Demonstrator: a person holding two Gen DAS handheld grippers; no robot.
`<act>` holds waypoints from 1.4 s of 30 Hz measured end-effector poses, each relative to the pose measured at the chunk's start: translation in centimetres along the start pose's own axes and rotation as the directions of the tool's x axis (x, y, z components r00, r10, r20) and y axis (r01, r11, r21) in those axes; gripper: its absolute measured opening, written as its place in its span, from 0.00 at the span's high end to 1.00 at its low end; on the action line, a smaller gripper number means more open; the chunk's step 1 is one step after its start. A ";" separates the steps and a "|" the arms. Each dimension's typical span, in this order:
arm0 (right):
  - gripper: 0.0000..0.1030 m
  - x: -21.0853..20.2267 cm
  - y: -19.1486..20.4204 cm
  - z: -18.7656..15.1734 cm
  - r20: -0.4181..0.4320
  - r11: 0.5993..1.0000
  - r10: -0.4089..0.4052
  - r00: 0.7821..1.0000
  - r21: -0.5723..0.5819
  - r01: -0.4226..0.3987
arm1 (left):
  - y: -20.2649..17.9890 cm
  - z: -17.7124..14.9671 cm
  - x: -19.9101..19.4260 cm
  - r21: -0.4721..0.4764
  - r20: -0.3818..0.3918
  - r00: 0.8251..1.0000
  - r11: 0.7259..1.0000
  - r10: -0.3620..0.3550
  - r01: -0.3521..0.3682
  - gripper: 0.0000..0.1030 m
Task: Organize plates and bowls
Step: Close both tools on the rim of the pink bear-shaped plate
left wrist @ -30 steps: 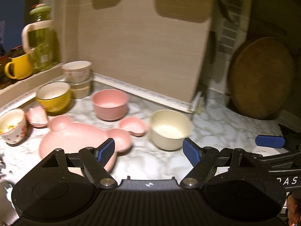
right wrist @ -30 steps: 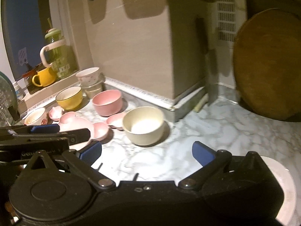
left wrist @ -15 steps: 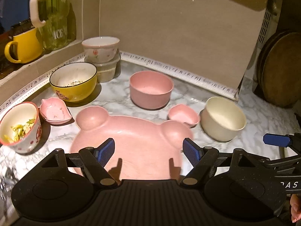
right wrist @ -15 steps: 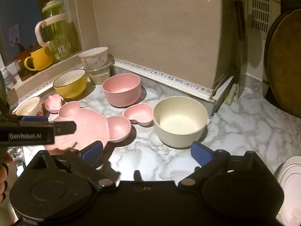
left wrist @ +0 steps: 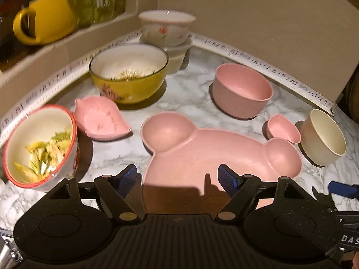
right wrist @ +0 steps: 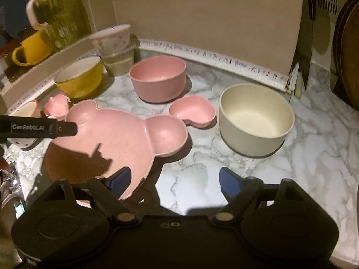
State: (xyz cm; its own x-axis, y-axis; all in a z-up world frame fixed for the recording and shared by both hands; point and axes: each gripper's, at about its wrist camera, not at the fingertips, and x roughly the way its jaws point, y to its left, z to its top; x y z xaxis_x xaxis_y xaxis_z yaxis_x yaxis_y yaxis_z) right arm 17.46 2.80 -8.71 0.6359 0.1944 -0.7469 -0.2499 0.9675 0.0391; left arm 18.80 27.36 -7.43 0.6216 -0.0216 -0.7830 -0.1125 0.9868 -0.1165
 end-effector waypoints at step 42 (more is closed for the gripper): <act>0.87 0.6 1.2 0.0 -0.110 0.987 0.139 0.984 -0.061 -0.146 | 0.3 -2.1 -0.2 -0.013 -0.070 0.995 0.998 0.066 -0.068 0.81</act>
State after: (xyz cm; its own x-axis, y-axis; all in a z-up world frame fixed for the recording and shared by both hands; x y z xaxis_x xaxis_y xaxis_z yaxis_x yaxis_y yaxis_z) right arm 17.56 4.11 -9.07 0.5112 0.3076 -0.8025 -0.3838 0.9172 0.1071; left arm 17.00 27.34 -8.57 0.5566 0.0328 -0.8301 -0.1640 0.9839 -0.0711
